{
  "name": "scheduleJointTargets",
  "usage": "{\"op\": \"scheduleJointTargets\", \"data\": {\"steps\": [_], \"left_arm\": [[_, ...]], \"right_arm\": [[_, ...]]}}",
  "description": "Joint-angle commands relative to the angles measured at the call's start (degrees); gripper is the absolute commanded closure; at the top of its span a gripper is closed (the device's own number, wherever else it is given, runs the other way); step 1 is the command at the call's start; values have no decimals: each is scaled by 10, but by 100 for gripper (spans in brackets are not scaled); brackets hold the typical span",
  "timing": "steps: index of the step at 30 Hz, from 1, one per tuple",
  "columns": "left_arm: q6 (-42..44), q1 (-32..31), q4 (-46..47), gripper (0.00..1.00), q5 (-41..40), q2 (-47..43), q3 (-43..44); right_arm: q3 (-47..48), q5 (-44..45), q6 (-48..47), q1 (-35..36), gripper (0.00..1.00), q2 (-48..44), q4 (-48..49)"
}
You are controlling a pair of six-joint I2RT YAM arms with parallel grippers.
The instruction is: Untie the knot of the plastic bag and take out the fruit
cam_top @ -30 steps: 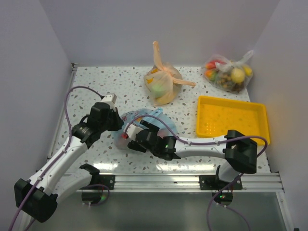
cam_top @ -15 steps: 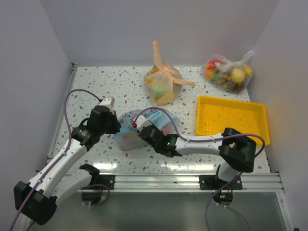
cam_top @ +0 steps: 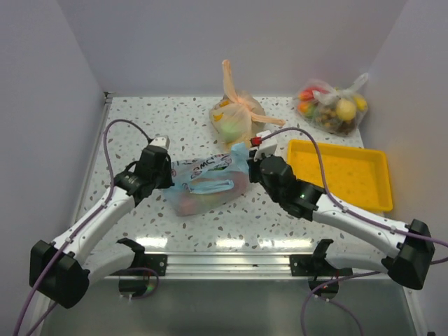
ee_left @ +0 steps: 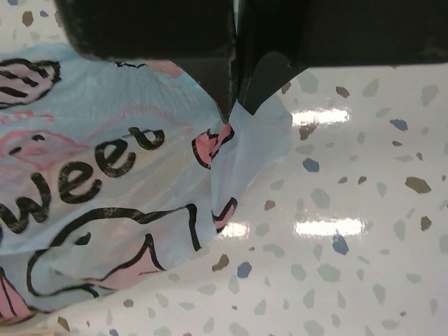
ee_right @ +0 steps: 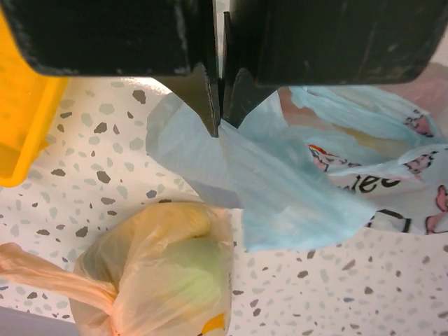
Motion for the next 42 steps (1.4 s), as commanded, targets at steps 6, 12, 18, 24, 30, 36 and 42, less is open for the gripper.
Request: {"op": "scheduleJointTargets", "data": {"steps": [6,12,18,24,30,36,42], "left_arm": [[63,18,44,60,-23,53,159],[14,10,70,20,107,-7,152],[-50,-90,83,17,48,-51,100],[-75,-180,134,13,-29,-44,76],[-40,-207,159,13,-89,11,78],[-4,-208,186,13,-143,45,78],[4,-209,216,15,-192,83,80]], "right_arm": [[109,-122,56,-15,100,-47,-106],[142,-151,47,-14,100,-23,-117],[144,-161,46,-14,100,-21,-115],[139,-173,50,-15,100,-22,-111],[136,-180,55,-14,100,-28,-107],[135,-184,57,-14,100,-36,-107],[134,-194,59,-14,100,-43,-107]]}}
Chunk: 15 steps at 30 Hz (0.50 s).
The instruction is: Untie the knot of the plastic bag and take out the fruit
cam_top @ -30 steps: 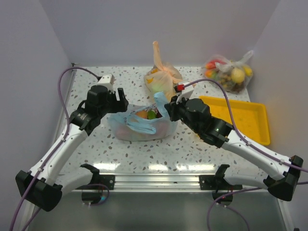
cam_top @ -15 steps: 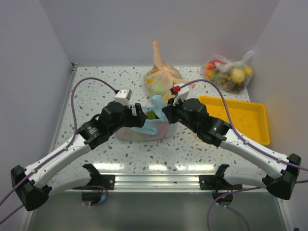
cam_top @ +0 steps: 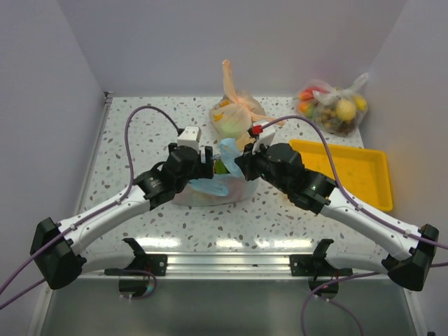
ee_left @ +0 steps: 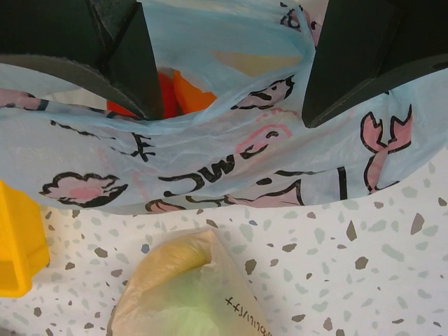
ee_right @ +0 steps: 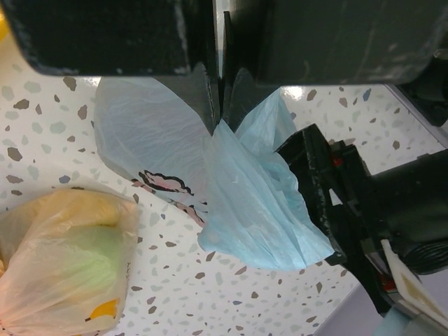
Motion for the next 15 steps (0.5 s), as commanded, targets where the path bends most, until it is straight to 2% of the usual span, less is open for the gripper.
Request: {"op": "scheduleJointTargets", "data": {"steps": [1,5,9,12,15], "left_arm": [[19,-4,52,15,-50,24,9],[12,-4,57,16,-42,57,10],[7,4,43,20,-113,71,7],[1,25,8,24,-155,72,11],[1,78,-24,26,-141,57,6]], "right_arm": [[13,-12,9,0,100,-24,14],[12,-3,5,0,100,-33,13],[9,13,2,0,100,-38,6],[3,67,0,0,100,-43,-7],[-1,106,4,-13,100,-41,-18]]}}
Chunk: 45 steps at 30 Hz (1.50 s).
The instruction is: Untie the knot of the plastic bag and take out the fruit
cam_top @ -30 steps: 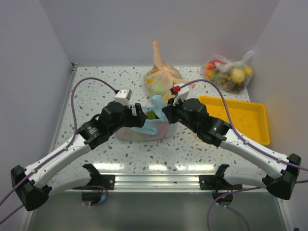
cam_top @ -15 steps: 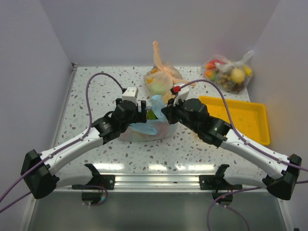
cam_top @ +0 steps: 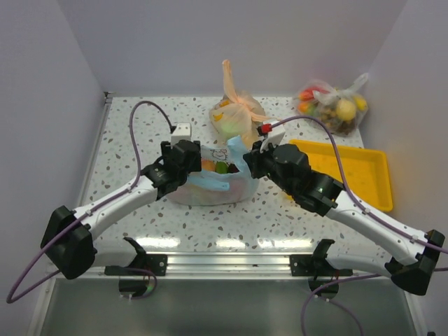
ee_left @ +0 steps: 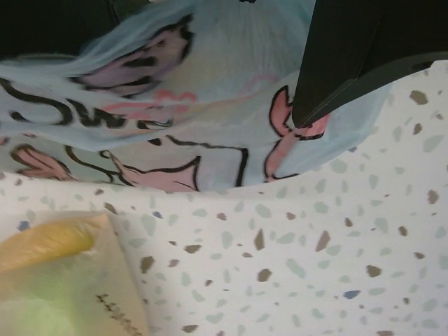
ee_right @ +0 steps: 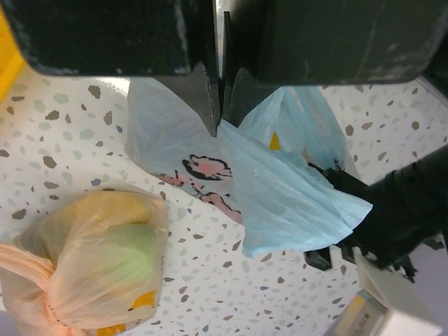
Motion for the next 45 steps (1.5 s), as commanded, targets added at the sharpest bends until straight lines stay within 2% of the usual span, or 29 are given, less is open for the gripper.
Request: {"op": "scheduleJointTargets", "data": {"steps": [1,6,12,15,17,20,21,24,27,29,30,31,33,34,37,38,41,45], "left_arm": [[2,66,-35,27,-41,-26,-2],[39,109,-91,27,-57,-56,-10],[79,153,-141,28,-62,-97,-9],[99,182,-161,32,-42,-115,10],[113,196,-166,35,0,-126,26],[129,202,-147,53,74,-148,27],[131,203,-143,62,88,-153,24],[143,210,-139,73,91,-166,8],[140,231,-147,75,68,-171,-7],[127,234,-151,79,115,-171,-7],[124,234,-150,86,138,-171,-5],[114,234,-150,89,166,-168,0],[102,234,-149,93,246,-164,4],[86,235,-147,96,266,-162,6],[62,235,-158,100,322,-158,18],[58,235,-165,100,337,-156,25],[47,235,-198,100,347,-144,53],[39,235,-236,100,365,-130,85]], "right_arm": [[-2,67,9,-19,100,-13,-9],[-13,74,49,-89,100,-10,-18],[4,41,68,-178,100,28,-38],[7,19,75,-212,100,43,-44],[5,1,74,-218,100,52,-41],[-3,-18,70,-220,100,66,-43],[-7,-15,69,-220,100,69,-46],[-23,23,74,-229,100,73,-72],[-42,28,98,-262,100,71,-95],[-45,18,103,-275,100,74,-106],[-40,10,94,-278,100,76,-109],[-37,-17,84,-278,98,76,-101],[-23,-65,46,-277,85,71,-95],[-18,-101,32,-276,67,69,-89],[18,-120,-14,-276,46,62,-116],[35,-129,-33,-275,33,58,-125],[67,-154,-63,-274,22,39,-149],[128,-196,-107,-245,21,22,-156]]}}
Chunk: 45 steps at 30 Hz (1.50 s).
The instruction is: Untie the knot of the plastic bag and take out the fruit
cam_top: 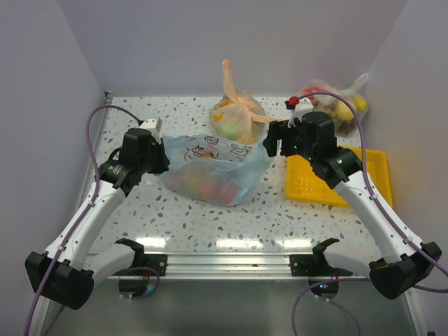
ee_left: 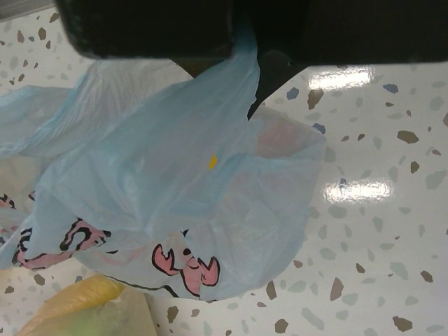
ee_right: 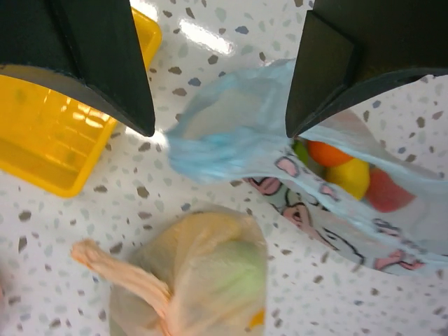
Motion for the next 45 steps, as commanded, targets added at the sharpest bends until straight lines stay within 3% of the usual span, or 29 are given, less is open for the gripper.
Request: {"op": "scheduleJointTargets", "data": {"steps": [1,5,12,21,23,24,26,27,31,32,33,38,40,45], "left_arm": [[-16,3,-46,100,37,6,44],[-16,3,-67,100,36,10,62],[-16,2,-78,100,37,11,61],[-26,3,-36,100,49,-6,-4],[-32,3,-22,100,48,-7,-17],[-38,2,-15,100,45,-12,-32],[-45,3,11,96,30,-17,-49],[-52,3,27,95,25,-22,-65],[-59,3,53,95,2,-22,-90],[-59,3,52,98,3,-20,-91],[-55,3,45,100,6,-15,-86],[-38,3,-2,100,12,-15,-58],[-31,3,-23,100,6,-25,-49],[-29,3,-54,100,11,-43,-39]], "right_arm": [[65,-65,-74,25,21,-29,-12],[111,-90,-153,102,21,-5,-23],[146,-157,-179,198,20,92,2],[46,-153,-158,257,22,217,137],[20,-166,-161,280,33,241,145],[11,-183,-162,290,47,246,146],[-17,-195,-167,321,62,252,150],[-25,-210,-169,329,76,253,148],[-44,-217,-177,357,95,270,113],[-52,-207,-177,364,96,261,109],[-59,-198,-172,366,95,248,114],[-38,-112,-182,365,42,188,127],[-10,-84,-199,364,28,187,102],[77,-37,-252,338,11,216,76]]}}
